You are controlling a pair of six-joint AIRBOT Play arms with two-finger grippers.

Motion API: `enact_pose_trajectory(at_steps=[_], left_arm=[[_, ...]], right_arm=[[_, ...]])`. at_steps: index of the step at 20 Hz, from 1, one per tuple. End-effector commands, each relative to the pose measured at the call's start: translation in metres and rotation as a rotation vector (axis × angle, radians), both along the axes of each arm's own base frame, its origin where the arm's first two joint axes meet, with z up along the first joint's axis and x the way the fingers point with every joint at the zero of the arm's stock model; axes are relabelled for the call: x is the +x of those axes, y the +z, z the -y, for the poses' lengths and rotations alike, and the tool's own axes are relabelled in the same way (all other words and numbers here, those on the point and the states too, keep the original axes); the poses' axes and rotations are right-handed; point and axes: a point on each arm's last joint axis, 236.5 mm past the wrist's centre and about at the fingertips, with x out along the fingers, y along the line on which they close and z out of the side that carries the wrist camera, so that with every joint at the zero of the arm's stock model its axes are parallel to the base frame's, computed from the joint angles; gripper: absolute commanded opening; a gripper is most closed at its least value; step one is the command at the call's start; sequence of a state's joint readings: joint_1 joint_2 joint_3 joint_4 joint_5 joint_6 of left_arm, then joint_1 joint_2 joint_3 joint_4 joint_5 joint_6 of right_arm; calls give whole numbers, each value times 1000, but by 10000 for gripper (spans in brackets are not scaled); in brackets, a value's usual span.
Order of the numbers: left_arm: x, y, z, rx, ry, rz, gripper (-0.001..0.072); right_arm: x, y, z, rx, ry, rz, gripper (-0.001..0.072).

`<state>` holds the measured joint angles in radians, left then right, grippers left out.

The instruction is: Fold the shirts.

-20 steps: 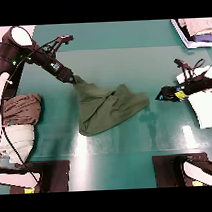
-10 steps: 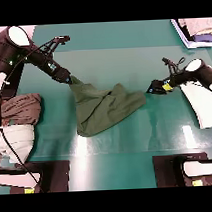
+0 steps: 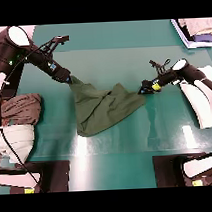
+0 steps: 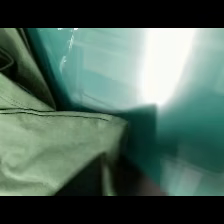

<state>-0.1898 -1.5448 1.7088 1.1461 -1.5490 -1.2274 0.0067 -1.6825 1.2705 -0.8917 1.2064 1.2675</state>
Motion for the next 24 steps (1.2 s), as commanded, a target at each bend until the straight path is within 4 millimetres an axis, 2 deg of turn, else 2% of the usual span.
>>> enact_pose_trajectory(at_steps=[1,2,4,6,8,10,12,14,16,19,21,24], left_arm=[[10,6,-2,-8,55,35,23],[19,17,-5,-19,94,84,23],[45,58,-24,-55,221,252,24],[62,123,-57,-97,366,469,23],[59,191,-91,-136,473,671,24],[39,251,-116,-164,536,840,24],[13,300,-131,-188,575,981,24],[-15,342,-136,-217,591,1110,24],[-42,377,-137,-249,597,1220,24],[-82,425,-137,-293,594,1358,23],[-111,460,-132,-325,572,1435,24],[-157,506,-127,-357,540,1555,23]], right_arm=[[3,8,-4,3,19,36,14],[7,22,1,3,8,70,13],[19,63,16,-4,-38,185,13],[33,120,41,-22,-116,352,12],[41,190,66,-42,-176,526,12],[42,266,83,-64,-214,708,12],[31,342,91,-86,-232,890,12],[11,411,94,-108,-249,1057,12],[-16,470,99,-134,-275,1205,12],[-61,538,108,-190,-319,1380,12],[-91,572,114,-233,-358,1474,12],[-123,603,127,-310,-424,1556,12]])
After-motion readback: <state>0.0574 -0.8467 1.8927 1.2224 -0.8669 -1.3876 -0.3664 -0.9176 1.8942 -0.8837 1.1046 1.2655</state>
